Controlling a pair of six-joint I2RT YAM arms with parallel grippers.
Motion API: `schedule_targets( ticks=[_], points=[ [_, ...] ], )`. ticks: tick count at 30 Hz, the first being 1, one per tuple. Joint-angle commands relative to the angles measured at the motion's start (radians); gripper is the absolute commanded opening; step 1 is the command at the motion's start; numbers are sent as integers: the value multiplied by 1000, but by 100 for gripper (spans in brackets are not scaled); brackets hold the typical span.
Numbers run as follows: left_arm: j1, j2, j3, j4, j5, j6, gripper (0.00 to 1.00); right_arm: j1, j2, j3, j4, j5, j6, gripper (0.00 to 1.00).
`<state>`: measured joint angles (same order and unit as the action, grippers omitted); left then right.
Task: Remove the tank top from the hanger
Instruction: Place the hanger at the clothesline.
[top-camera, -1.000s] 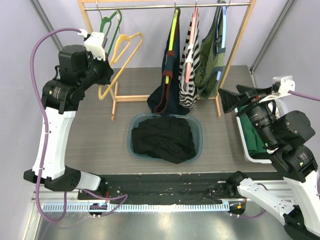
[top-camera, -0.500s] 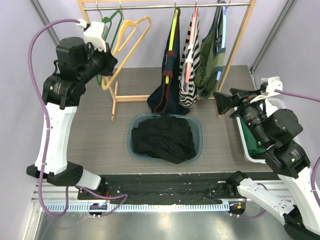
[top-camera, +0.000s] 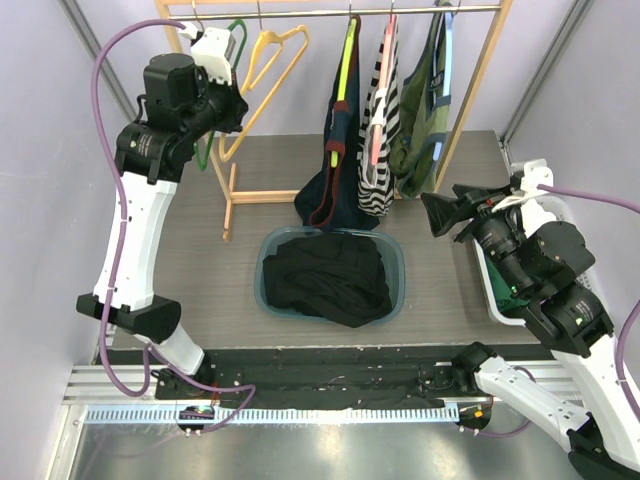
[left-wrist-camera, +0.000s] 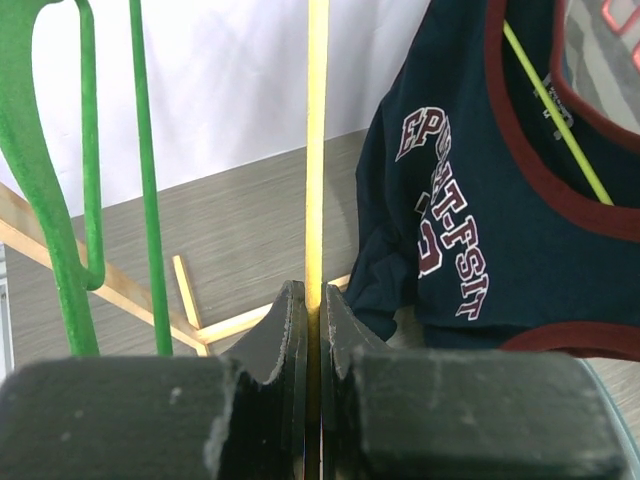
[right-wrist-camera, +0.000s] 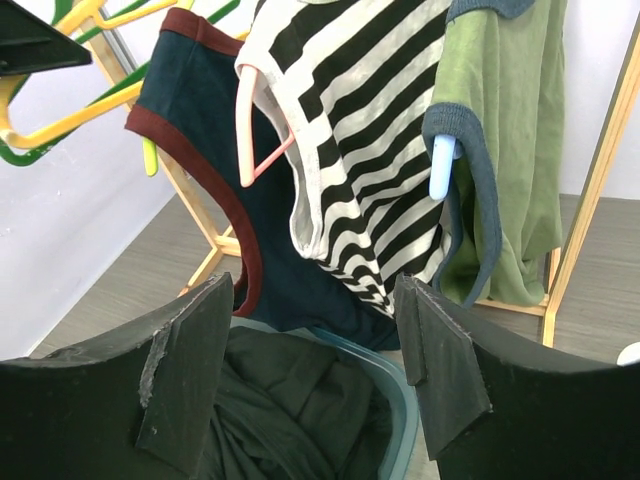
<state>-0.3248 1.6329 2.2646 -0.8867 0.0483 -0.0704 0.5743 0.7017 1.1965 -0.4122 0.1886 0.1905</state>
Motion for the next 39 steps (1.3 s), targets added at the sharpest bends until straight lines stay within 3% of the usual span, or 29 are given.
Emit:
schedule_targets(
  ticks=[1, 21, 36, 39],
  points=[
    [4, -1, 46, 92, -37, 15, 0, 2, -19, -6, 44, -9, 15, 73],
    [10, 41, 39, 89, -176, 20, 0, 1, -36, -9, 30, -34, 30, 65],
    [67, -4, -40, 49, -67, -57, 0, 2, -38, 0, 18, -37, 23, 62],
    [66, -36, -63, 54, -76, -71, 11, 2, -36, 0, 15, -31, 26, 63]
  ],
)
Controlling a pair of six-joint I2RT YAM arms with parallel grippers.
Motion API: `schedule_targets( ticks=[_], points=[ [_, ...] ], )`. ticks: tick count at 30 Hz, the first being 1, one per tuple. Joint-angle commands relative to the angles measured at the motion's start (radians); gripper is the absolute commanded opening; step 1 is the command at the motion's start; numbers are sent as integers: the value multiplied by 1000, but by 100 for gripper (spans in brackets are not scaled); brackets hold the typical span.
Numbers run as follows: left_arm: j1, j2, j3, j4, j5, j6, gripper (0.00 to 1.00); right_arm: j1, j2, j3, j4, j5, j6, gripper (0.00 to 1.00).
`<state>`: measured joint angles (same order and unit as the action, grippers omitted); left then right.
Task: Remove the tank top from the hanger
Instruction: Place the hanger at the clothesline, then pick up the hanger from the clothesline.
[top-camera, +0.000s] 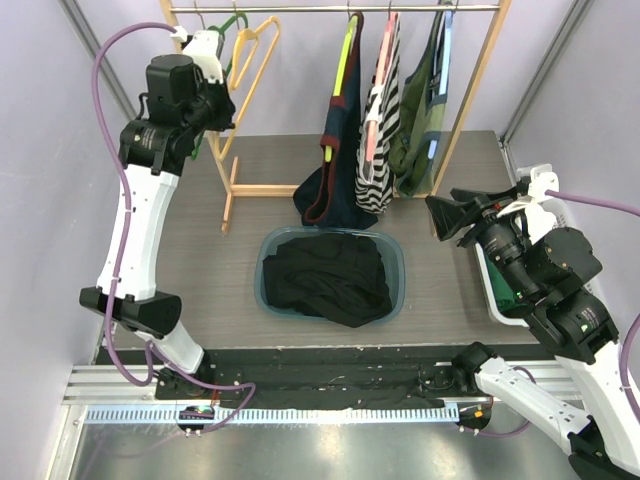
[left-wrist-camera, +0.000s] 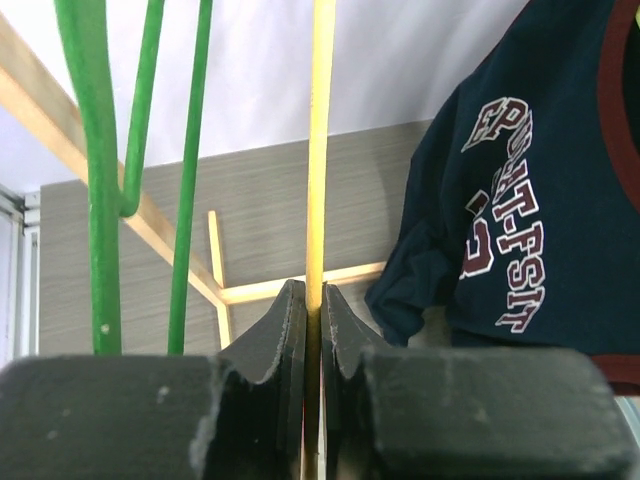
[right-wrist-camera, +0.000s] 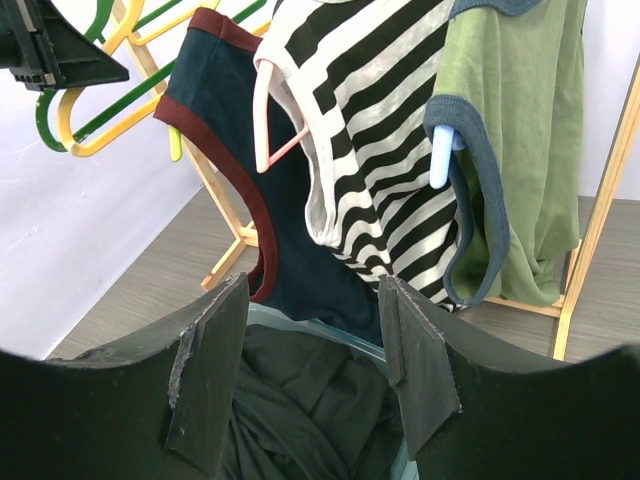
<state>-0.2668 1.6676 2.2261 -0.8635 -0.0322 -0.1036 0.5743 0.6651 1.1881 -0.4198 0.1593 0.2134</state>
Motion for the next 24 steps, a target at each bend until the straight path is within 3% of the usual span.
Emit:
schedule_targets(
  ticks=[1, 4, 5, 7, 8, 10, 14, 17, 18, 21, 24],
  points=[
    [8, -84, -29, 32, 0, -41, 13, 2, 1, 5, 23, 2, 4, 63],
    [9, -101, -31, 37, -37, -50, 16, 2, 8, 13, 19, 12, 11, 64],
    [8, -115, -31, 43, -55, -50, 30, 2, 22, 16, 22, 10, 18, 65],
    [9, -127, -31, 44, -63, -48, 46, 2, 59, 47, 27, -3, 30, 68],
    [9, -141, -31, 44, -58, -48, 61, 2, 83, 65, 32, -18, 38, 69],
    [9, -157, -34, 44, -22, -54, 62, 2, 183, 146, 35, -26, 66, 71],
    [9, -201, -66, 44, 75, -61, 84, 4, 371, 310, 62, -43, 93, 79],
    [8, -236, -86, 47, 124, -62, 86, 30, 516, 459, 70, -34, 77, 86],
    [9, -252, -89, 50, 133, -61, 87, 71, 553, 503, 62, 3, 64, 93],
    [8, -269, -86, 49, 164, -51, 93, 153, 723, 712, -16, 145, -9, 100],
    [8, -282, -79, 41, 161, -38, 93, 206, 861, 966, -120, 268, -35, 100]
  ],
)
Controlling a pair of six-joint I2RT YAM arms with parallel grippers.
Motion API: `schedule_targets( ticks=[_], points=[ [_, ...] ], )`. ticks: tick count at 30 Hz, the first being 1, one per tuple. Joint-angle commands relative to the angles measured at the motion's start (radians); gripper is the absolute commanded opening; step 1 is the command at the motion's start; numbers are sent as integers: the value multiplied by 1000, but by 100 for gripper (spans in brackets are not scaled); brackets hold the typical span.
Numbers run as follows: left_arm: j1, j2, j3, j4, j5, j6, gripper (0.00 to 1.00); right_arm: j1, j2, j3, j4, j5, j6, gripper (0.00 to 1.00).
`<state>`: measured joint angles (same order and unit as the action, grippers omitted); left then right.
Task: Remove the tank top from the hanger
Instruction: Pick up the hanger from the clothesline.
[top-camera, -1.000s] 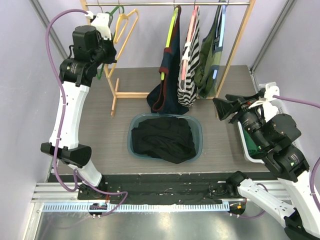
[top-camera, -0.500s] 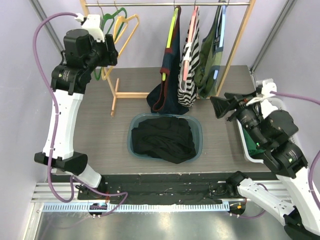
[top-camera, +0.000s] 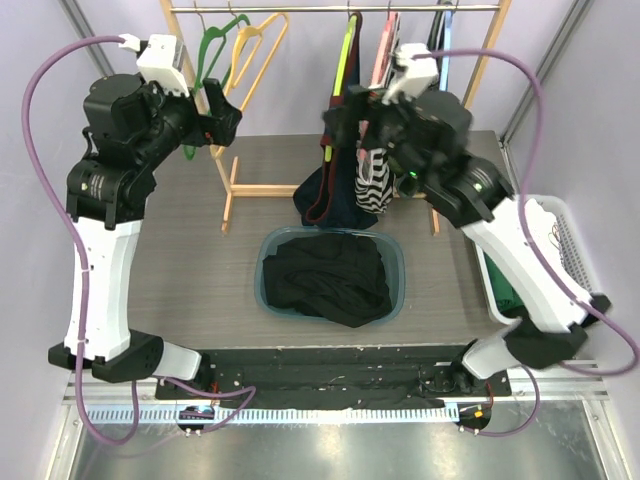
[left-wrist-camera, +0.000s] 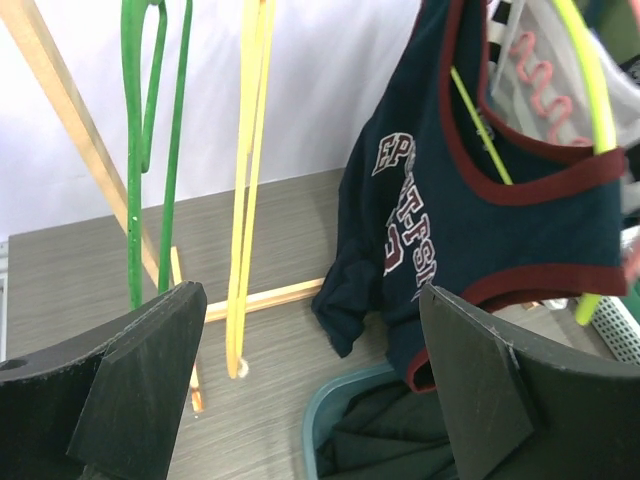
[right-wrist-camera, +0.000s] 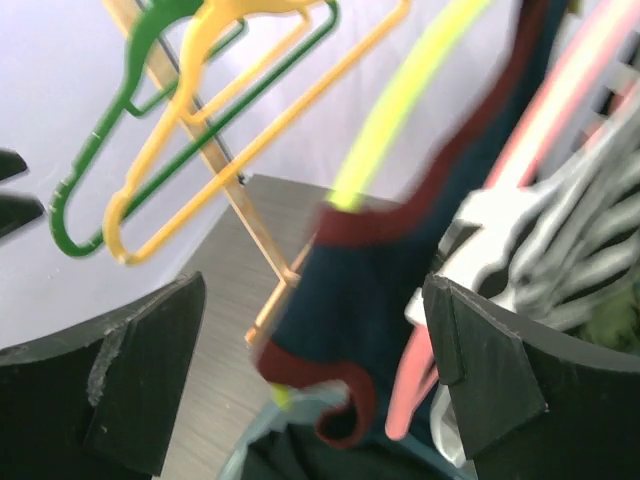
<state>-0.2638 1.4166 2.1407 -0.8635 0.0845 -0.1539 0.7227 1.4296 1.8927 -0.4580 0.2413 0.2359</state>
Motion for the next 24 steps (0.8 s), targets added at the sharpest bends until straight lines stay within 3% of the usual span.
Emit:
schedule_targets(
  ticks=[1, 9, 18, 24],
  points=[
    [6, -39, 5, 40, 46, 17, 92, 81, 118, 296, -99, 216, -63, 100],
    [6, -47, 2, 26, 49, 43, 89, 231, 232, 428, -133, 507, -119, 100],
    [5, -57, -16, 24, 38, 60, 89, 290, 269, 398, -97, 498, -101, 100],
    [5, -62, -19, 24, 40, 62, 90, 219, 195, 246, -91, 455, 1, 100]
  ],
)
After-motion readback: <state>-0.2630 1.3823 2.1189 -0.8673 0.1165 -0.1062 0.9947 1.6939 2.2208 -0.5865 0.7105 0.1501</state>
